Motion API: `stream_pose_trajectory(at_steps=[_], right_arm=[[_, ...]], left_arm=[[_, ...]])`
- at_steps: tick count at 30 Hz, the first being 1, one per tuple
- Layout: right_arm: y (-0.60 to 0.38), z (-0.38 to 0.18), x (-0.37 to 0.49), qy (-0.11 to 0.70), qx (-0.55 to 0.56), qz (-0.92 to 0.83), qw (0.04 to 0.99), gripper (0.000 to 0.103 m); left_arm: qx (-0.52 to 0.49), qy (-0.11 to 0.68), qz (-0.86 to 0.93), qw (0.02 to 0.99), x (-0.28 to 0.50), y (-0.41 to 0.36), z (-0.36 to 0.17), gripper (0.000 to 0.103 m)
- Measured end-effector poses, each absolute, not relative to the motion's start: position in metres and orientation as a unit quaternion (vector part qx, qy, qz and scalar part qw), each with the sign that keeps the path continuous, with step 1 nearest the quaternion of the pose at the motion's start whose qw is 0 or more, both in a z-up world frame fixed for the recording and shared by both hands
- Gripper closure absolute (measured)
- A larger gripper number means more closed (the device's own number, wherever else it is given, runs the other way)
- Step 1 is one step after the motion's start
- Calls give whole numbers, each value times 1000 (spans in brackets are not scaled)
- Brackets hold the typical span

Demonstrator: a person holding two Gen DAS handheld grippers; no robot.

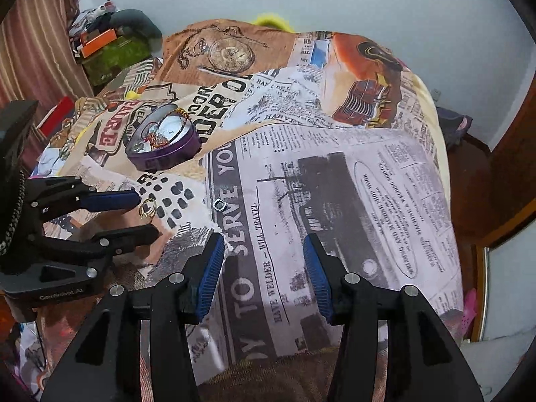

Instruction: Organize jewelry

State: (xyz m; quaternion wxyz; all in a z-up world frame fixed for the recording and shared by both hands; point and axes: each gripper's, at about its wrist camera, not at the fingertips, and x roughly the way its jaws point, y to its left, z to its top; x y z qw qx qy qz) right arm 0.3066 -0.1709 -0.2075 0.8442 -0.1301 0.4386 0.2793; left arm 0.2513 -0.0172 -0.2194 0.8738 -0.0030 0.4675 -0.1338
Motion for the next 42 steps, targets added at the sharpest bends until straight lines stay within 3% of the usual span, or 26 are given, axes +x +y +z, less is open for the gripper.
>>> stream_pose_trajectory(at_steps=[4,14,20,22,24,25,26,42], right_arm=[[-160,-216,314,446,-131,286,838,58],[-136,-230,327,457,-133,309,824,58],[-134,-233,334,459,-121,313,822,78],[-133,-234,332,458,-121,315,822,91],[-132,-233,330,457,-127,315,822,95],[-131,-233,329,455,-130,314,823,95],[-130,-232,329,454,-133,312,824,95],[-142,-180,321,412,-107,312,849,95]], left_arm=[[-14,466,-136,874,254,-14,-222,79],[-21,455,-134,880,251,-12,-223,79],[-23,452,-132,882,250,-12,-223,80],[-25,451,-132,882,250,-11,-223,80],[-27,451,-130,883,249,-11,-221,81],[-28,450,-129,883,249,-10,-221,94],[-29,452,-128,882,249,-9,-220,96],[-24,419,-117,900,232,6,-187,96]])
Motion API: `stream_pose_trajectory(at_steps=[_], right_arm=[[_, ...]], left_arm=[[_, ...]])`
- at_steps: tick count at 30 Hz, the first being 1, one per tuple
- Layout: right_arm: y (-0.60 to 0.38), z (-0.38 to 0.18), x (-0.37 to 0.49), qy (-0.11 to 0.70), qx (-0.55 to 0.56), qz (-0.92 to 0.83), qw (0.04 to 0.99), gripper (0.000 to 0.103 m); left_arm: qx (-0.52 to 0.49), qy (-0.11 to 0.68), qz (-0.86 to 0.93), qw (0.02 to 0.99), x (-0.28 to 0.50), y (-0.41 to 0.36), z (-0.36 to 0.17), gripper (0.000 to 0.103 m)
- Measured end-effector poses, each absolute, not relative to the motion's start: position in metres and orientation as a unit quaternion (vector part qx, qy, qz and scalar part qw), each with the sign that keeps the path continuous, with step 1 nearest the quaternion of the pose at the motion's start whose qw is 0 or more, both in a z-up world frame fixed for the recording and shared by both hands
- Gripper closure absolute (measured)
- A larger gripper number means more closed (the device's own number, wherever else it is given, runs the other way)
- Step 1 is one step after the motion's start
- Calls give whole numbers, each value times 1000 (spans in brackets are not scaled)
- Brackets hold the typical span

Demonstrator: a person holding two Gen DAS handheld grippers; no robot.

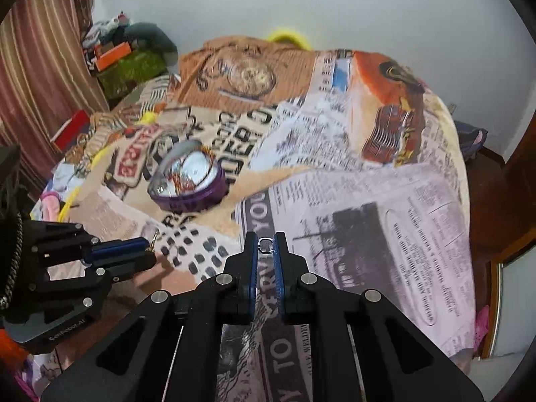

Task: Organize jewelry
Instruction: 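Grasp the gold ring with the left tool while the right tool grasps the silver ring, then lower both rings into the heart tin and open both tools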

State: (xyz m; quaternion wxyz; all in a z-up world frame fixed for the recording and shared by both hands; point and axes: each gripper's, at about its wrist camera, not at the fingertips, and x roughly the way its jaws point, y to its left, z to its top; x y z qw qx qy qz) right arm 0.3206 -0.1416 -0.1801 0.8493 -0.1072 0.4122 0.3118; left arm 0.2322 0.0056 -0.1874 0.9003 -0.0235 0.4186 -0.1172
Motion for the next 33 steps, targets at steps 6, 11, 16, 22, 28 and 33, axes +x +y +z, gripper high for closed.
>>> stream_pose_trajectory(at_steps=[6,11,16,22,28,33], right_arm=[[-142,-162,317,394,-100,315,858,95],[-134,-154,318,384,-94,324,860,95],[-117,-151,320,378,-94,339,857,95],[-94,-152,322,374,-98,356,851,95],[-72,-155,328,377,-98,368,844,95],[-57,-160,333,381,-94,376,840,95]], left_arm=[[-32,398,-104,911,231,21,-171,96],[-37,386,-84,918,234,41,-162,96],[-44,377,-63,923,238,61,-157,96],[-48,371,-51,926,244,77,-155,96],[-50,369,-48,927,256,85,-157,96],[-57,372,-50,925,271,91,-161,96]])
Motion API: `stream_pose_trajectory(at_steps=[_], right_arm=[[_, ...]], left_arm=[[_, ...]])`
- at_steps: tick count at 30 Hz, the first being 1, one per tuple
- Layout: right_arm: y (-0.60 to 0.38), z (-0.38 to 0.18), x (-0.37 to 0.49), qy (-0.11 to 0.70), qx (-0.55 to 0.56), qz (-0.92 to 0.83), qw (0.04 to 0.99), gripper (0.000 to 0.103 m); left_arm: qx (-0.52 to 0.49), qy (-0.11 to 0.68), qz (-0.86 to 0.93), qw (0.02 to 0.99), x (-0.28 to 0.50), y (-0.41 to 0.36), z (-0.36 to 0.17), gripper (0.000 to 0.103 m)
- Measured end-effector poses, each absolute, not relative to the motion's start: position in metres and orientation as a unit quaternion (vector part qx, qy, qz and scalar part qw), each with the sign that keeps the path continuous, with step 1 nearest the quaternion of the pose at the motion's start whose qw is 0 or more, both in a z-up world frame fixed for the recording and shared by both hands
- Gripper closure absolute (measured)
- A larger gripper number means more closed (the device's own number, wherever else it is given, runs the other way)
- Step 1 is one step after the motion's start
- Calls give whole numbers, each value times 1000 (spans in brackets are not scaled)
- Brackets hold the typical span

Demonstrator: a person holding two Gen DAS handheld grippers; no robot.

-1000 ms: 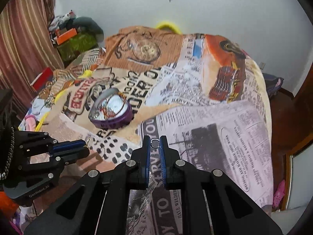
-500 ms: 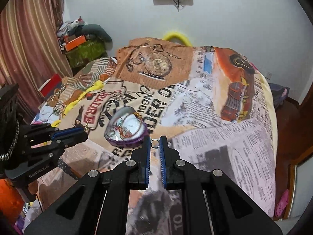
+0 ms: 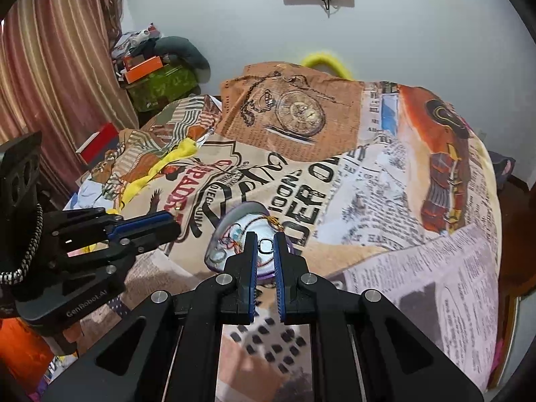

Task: Organize jewelry
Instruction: 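Lower both rings into the heart tin and open both tools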

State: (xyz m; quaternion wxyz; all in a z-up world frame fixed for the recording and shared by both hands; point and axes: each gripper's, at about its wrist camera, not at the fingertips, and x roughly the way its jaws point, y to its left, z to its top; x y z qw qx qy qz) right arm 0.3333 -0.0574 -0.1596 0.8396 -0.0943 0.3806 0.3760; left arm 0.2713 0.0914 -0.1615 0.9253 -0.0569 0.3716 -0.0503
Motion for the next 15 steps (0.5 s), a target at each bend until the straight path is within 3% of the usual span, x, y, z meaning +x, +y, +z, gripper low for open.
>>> stream_pose_trajectory(at_steps=[15], right_arm=[[-28,-194,362,427,-93,373,818,95]], left_arm=[[-66,417,-75,903,311,90,-208,96]])
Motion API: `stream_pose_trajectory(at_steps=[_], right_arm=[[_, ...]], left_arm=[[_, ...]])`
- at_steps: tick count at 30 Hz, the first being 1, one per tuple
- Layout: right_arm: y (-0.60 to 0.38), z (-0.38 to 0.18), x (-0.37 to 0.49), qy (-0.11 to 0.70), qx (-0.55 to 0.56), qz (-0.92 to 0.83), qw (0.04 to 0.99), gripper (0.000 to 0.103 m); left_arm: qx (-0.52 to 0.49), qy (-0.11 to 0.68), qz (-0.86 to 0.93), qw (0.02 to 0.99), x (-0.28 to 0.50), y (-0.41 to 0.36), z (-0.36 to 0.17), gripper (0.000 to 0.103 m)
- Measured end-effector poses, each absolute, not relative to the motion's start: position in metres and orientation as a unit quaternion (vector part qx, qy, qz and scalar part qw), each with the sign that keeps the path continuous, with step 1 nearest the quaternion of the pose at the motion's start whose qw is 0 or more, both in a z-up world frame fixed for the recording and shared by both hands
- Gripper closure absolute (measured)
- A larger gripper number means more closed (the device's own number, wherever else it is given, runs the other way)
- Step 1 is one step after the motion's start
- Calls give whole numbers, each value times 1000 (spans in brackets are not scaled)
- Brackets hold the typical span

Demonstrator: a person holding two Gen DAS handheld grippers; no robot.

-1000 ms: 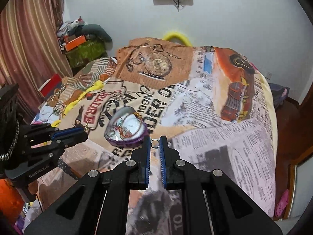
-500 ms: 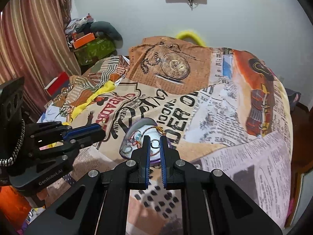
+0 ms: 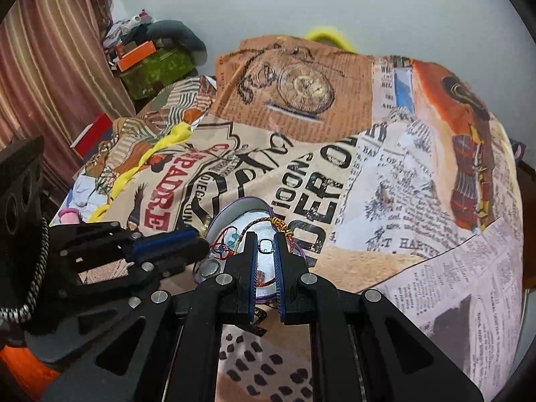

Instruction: Organize jewelry

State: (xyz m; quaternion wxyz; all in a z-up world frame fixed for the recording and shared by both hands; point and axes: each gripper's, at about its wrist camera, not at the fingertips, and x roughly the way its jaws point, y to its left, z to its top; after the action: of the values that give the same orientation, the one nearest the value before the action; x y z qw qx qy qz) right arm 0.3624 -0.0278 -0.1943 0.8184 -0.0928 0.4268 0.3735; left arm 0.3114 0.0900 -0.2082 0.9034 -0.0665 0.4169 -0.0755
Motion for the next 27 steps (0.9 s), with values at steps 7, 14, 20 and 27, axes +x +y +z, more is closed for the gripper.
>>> stream_pose_trajectory(at_steps=[7,14,20,27], right_arm=[[-25,-214,371,454,-85,370,806,95],[-21,-217,371,456,-92,372,803,95],[-20,-215,372,464,-83,377,797,92],[-31,-198,367,451,-67,367,811,78]], left_arm=[[-54,427,-79,899,323,84,-219,96],[-52,423,-74,902,322,87,-220,96],[-46,418,-72,904,318,87,-212,96],[-48,400,-66,913,301,91,-189,92]])
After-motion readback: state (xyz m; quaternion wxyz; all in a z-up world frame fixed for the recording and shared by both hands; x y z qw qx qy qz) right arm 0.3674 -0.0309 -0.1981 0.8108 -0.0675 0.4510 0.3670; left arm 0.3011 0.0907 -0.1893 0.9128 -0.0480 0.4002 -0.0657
